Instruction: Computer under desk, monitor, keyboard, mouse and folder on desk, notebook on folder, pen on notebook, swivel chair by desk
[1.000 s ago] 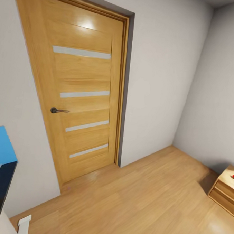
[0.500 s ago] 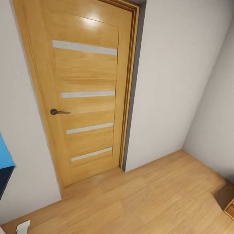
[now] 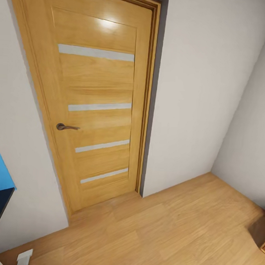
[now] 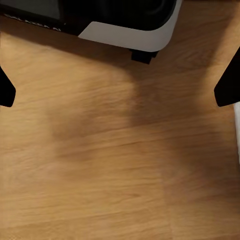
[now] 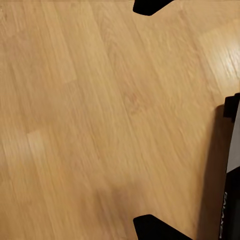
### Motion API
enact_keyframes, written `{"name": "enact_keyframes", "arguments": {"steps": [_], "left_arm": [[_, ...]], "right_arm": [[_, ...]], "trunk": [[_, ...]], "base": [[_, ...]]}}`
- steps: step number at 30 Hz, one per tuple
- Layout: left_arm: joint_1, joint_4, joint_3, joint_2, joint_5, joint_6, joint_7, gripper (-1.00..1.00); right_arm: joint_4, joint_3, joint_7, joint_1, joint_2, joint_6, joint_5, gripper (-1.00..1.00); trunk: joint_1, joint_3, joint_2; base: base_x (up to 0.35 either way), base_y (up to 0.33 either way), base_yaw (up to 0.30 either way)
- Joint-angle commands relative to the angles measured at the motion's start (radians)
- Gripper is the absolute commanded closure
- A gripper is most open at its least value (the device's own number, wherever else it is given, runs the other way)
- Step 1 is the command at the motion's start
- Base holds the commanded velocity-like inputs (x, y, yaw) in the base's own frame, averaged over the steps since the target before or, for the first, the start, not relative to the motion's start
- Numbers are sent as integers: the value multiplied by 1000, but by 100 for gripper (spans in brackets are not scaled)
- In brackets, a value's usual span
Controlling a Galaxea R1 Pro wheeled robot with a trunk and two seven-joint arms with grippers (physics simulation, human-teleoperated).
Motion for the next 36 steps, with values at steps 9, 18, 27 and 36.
{"name": "enact_keyframes", "arguments": {"steps": [9, 18, 27, 36], "left_arm": [[0, -2, 6, 0, 2, -1, 4, -100], [0, -6, 8, 1, 4, 2, 9, -100], [0, -6, 10, -1, 4, 0, 8, -100], [1, -5, 12, 0, 2, -3, 5, -100]], "right_arm": [[2, 0, -2, -1, 11, -2, 2, -100], [17, -4, -2, -1, 9, -2, 1, -100], [53, -6, -3, -1, 11, -189, 3, -100], [69, -6, -3, -1, 11, -220, 3, -100]], "trunk": [[0, -1, -1], [0, -1, -1], [0, -1, -1], [0, -1, -1]], "base": [[0, -1, 270], [0, 0, 280], [0, 0, 283], [0, 0, 285]]}}
